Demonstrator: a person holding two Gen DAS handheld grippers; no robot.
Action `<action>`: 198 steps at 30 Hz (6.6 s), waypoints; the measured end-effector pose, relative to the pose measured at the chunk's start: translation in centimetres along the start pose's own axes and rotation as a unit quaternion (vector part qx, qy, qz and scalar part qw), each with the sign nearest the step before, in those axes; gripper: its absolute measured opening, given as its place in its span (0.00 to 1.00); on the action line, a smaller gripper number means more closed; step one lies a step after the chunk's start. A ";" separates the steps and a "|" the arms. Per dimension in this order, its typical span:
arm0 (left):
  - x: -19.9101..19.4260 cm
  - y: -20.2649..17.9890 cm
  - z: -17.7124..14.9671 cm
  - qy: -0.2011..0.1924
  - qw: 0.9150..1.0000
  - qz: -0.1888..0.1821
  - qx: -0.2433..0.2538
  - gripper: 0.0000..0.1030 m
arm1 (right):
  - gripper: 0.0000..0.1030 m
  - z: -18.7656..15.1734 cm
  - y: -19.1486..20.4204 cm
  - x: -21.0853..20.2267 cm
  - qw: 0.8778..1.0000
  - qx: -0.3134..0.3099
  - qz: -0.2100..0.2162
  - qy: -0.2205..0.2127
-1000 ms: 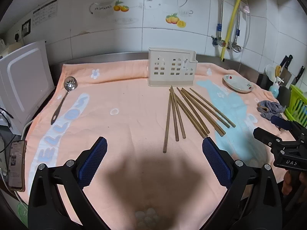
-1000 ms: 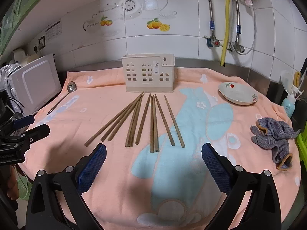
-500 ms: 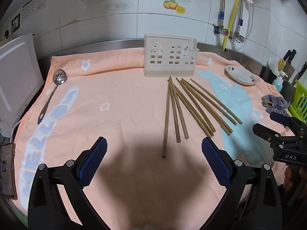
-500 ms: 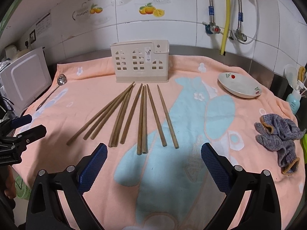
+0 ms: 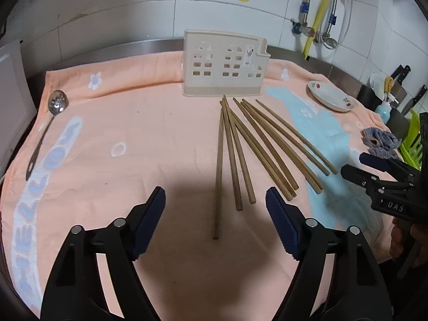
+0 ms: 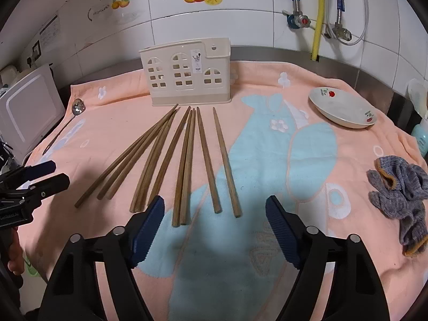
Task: Organize utensils
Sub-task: 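Lower the left gripper toward one chopstick while the right gripper approaches another, then close the left gripper on a chopstick while the right gripper closes on another, then lift the chopstick into the white holder and open the left gripper while the right carries its chopstick, then lower the chopstick into the holder and open the right gripper, then move both grippers back down to the remaining chopsticks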
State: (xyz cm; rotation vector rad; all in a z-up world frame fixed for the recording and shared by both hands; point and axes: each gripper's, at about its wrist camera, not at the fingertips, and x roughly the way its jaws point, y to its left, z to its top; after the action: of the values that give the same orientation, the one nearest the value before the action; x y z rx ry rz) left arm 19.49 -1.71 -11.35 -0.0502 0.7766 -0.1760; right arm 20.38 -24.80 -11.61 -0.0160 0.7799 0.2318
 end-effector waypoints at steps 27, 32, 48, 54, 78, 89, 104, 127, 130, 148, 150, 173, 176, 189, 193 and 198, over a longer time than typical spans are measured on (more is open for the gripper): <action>6.2 0.1 0.7 0.065 0.998 -0.024 0.010 0.14 | 0.22 1.1 -2.1 5.6 0.999 0.002 0.014 0.052; 6.6 0.1 0.7 0.068 0.997 -0.026 0.010 0.14 | 0.16 1.1 -2.2 6.2 0.998 0.000 0.010 0.057; 7.1 -0.3 0.9 0.064 0.997 -0.025 0.025 0.14 | 0.09 1.1 -1.0 6.8 0.998 -0.043 -0.022 0.047; 7.3 -0.1 1.2 0.062 0.998 -0.023 0.021 0.09 | 0.07 1.2 -1.1 7.0 0.998 -0.042 -0.022 0.044; 1.4 0.3 8.8 -0.033 0.998 -0.029 0.041 0.05 | 0.06 10.5 0.7 -1.5 0.993 -0.063 0.010 -0.097; -1.7 -1.0 16.8 -0.079 0.993 -0.029 0.087 0.05 | 0.06 20.4 0.1 -4.6 0.988 -0.090 0.049 -0.111; -5.5 -1.7 25.9 -0.139 0.982 0.007 0.126 0.05 | 0.06 26.8 -0.7 -4.9 0.988 -0.100 0.065 -0.098; 4.5 -0.3 27.0 -0.060 0.995 0.003 0.077 0.08 | 0.07 26.9 -0.8 5.8 0.995 -0.087 0.041 -0.005; 4.4 -0.7 26.9 -0.064 0.995 0.001 0.080 0.19 | 0.13 26.8 -1.2 5.8 0.996 -0.080 0.040 -0.009; -1.7 -0.5 23.0 -0.125 0.990 -0.013 0.061 0.47 | 0.53 22.8 -0.1 -1.7 0.991 -0.107 0.006 -0.076; -2.0 -0.5 22.4 -0.127 0.990 -0.020 0.057 0.48 | 0.54 22.0 0.0 -2.1 0.991 -0.107 0.006 -0.077; -2.3 -0.3 13.8 -0.097 0.993 -0.029 0.053 0.54 | 0.65 10.2 -0.5 -2.4 0.997 -0.054 -0.027 -0.048; -2.2 -0.3 12.8 -0.089 0.994 -0.030 0.051 0.54 | 0.65 9.1 -0.4 -2.1 0.997 -0.048 -0.031 -0.044; -1.1 0.6 9.1 -0.051 0.998 -0.026 0.026 0.55 | 0.66 6.0 0.6 -1.1 0.998 -0.044 -0.039 -0.031; -0.8 0.7 8.2 -0.042 0.999 -0.028 0.017 0.55 | 0.66 5.4 0.6 -1.0 0.998 -0.038 -0.038 -0.029; -0.2 0.7 6.9 -0.027 0.999 -0.030 0.011 0.55 | 0.66 4.6 0.6 -0.8 0.999 -0.029 -0.034 -0.022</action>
State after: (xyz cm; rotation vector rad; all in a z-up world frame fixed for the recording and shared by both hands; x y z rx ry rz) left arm 24.35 -1.14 -6.36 -0.0580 0.7198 -0.2397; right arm 22.87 -23.90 -7.72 -0.0923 0.7266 0.1903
